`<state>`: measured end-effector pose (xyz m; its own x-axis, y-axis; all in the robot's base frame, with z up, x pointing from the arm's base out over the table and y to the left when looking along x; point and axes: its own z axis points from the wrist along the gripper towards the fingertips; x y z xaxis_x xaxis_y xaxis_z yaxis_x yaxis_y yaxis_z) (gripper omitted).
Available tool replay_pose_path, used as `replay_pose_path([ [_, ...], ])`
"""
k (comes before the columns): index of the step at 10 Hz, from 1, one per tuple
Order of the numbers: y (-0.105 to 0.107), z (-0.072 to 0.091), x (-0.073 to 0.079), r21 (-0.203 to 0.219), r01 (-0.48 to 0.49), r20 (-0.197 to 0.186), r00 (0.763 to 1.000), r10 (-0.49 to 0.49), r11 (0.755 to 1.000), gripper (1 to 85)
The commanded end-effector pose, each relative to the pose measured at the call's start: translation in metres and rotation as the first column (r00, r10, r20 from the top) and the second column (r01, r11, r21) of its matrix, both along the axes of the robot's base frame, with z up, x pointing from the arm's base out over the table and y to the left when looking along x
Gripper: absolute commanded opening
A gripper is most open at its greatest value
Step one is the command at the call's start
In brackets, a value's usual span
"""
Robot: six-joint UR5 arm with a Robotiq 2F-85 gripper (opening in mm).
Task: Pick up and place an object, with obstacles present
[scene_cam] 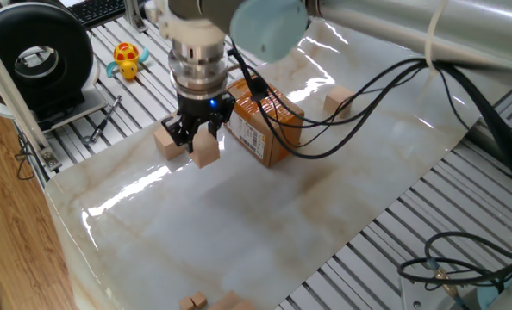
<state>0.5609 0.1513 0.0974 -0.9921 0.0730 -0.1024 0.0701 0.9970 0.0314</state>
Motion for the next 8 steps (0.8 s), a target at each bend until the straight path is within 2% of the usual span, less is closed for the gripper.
replay_pose_path([
  [1, -0.001, -0.010, -0.006, -0.006, 0.006, -0.014, 1.000, -0.006, 1.000, 1.3],
  [2, -0.003, -0.010, -0.007, -0.014, -0.019, -0.018, 1.000, 0.019, 1.000, 1.3],
  [3, 0.012, -0.018, -0.012, 0.042, 0.003, -0.022, 1.000, -0.002, 0.999, 1.3],
  [5, 0.022, -0.045, -0.013, 0.014, 0.014, 0.032, 0.999, -0.014, 1.000, 1.3],
  [6, 0.031, -0.051, -0.016, 0.017, 0.029, 0.048, 0.998, -0.030, 0.999, 1.3],
  [7, 0.030, -0.052, -0.016, 0.004, 0.030, 0.070, 0.997, -0.030, 1.000, 1.3],
  [8, 0.025, -0.049, -0.019, 0.003, 0.020, 0.046, 0.999, -0.020, 1.000, 1.3],
])
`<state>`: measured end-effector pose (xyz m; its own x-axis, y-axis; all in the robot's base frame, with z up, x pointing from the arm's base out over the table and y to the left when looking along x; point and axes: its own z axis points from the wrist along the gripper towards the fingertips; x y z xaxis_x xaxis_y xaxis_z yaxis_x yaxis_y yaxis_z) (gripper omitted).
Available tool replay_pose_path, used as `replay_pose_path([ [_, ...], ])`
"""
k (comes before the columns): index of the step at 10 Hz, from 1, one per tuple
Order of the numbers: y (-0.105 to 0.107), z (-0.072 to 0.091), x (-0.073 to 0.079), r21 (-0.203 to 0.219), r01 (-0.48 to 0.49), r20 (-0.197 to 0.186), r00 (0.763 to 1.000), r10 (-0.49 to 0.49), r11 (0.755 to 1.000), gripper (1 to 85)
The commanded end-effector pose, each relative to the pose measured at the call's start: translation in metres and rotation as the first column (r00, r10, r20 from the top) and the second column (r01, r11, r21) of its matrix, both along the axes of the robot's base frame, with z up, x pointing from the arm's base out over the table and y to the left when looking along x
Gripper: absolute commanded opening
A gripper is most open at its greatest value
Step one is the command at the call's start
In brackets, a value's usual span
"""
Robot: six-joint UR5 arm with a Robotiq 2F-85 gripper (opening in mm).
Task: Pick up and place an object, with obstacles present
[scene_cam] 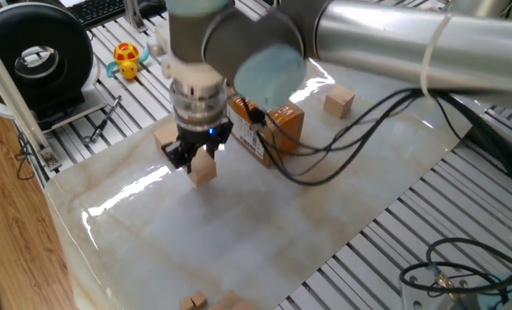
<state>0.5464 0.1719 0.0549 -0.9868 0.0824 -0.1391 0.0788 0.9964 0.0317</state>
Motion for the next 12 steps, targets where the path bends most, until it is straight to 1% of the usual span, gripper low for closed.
replay_pose_path([
  [1, 0.013, -0.007, -0.013, 0.039, -0.002, -0.022, 1.000, 0.003, 0.999, 1.3],
  [2, 0.020, -0.007, -0.016, 0.063, -0.005, -0.032, 0.999, 0.007, 0.998, 1.3],
  [3, 0.008, -0.008, -0.018, 0.014, -0.022, -0.043, 0.999, 0.023, 1.000, 5.7],
  [4, 0.007, -0.008, -0.020, 0.010, -0.042, -0.044, 0.998, 0.042, 0.999, 19.0],
  [5, 0.007, -0.008, -0.020, 0.013, -0.066, -0.035, 0.997, 0.067, 0.998, 36.7],
  [6, 0.006, -0.009, -0.020, 0.016, -0.078, -0.025, 0.997, 0.079, 0.997, 40.0],
  [7, 0.005, -0.009, -0.019, 0.013, -0.087, -0.019, 0.996, 0.088, 0.996, 40.7],
  [10, 0.002, -0.013, -0.016, 0.005, -0.093, -0.012, 0.996, 0.093, 0.996, 39.3],
  [12, 0.003, -0.016, -0.014, 0.013, -0.092, -0.005, 0.996, 0.092, 0.996, 39.0],
])
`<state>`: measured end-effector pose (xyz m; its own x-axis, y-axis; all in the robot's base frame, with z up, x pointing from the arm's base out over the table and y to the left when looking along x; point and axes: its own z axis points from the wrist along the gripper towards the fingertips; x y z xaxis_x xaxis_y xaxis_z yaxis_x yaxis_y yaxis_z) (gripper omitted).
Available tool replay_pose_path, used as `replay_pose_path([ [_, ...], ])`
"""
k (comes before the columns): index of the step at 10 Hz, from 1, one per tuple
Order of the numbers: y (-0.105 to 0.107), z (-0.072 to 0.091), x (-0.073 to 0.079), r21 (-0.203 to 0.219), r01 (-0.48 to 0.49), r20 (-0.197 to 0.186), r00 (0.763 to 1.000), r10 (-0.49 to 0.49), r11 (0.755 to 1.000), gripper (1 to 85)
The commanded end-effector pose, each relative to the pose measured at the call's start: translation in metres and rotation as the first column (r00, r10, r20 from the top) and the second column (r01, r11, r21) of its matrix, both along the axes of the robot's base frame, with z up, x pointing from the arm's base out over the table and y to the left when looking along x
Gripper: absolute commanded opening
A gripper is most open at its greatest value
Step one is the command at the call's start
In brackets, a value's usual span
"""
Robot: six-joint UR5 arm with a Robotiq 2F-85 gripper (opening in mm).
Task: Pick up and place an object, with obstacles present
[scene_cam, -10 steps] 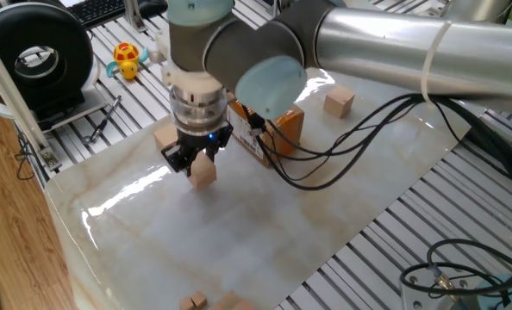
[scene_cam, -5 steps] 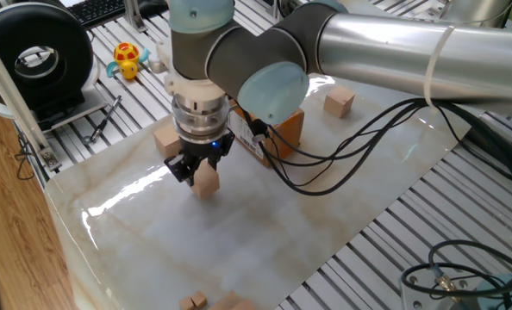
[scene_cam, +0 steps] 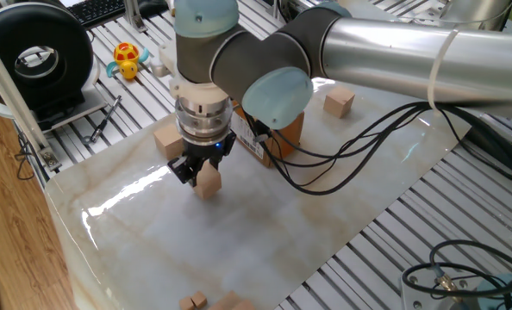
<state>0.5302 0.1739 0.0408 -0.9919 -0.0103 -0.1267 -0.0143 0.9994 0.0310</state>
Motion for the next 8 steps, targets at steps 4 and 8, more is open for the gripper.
replay_pose_path([
  [4, 0.0003, -0.0025, 0.0033, 0.018, -0.013, 0.019, 1.000, 0.013, 1.000, 50.0],
  [8, 0.0051, 0.0003, 0.0056, 0.046, -0.041, 0.040, 0.998, 0.039, 0.998, 62.3],
])
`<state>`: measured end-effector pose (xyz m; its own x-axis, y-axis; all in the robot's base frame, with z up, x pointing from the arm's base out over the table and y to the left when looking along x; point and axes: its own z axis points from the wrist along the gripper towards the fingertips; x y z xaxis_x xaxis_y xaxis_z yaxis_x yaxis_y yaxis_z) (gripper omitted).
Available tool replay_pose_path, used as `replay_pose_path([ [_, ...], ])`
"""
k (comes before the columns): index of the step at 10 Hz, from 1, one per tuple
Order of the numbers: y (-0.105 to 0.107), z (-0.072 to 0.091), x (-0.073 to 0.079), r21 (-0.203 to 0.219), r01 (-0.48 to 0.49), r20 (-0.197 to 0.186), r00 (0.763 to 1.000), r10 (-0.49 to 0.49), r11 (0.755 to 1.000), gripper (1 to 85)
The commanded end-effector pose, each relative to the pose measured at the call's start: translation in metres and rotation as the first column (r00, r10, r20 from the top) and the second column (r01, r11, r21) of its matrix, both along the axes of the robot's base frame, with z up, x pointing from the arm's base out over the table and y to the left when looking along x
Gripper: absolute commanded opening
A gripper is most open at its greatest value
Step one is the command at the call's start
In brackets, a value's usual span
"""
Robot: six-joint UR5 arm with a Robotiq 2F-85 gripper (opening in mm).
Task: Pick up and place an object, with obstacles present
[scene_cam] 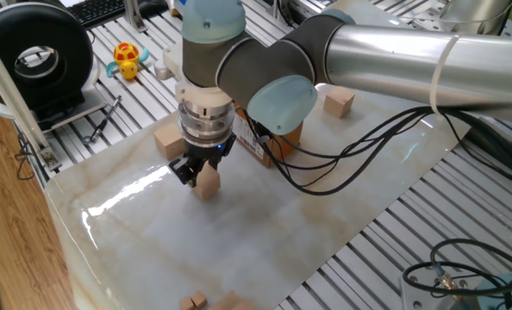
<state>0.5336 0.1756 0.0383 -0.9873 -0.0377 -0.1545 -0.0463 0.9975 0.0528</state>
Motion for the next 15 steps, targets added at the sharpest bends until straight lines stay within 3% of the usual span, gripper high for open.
replay_pose_path([
  [1, 0.001, 0.002, 0.003, 0.014, -0.022, 0.015, 1.000, 0.021, 1.000, 64.0],
  [8, -0.001, 0.002, 0.005, 0.004, -0.041, 0.022, 0.999, 0.041, 0.999, 72.3],
  [10, 0.001, 0.023, -0.003, 0.017, -0.049, 0.010, 0.999, 0.049, 0.999, 73.3],
  [13, 0.011, 0.076, -0.021, 0.052, -0.047, -0.032, 0.998, 0.049, 0.998, 73.0],
  [15, 0.009, 0.094, -0.022, 0.053, -0.058, -0.034, 0.998, 0.060, 0.997, 65.3],
])
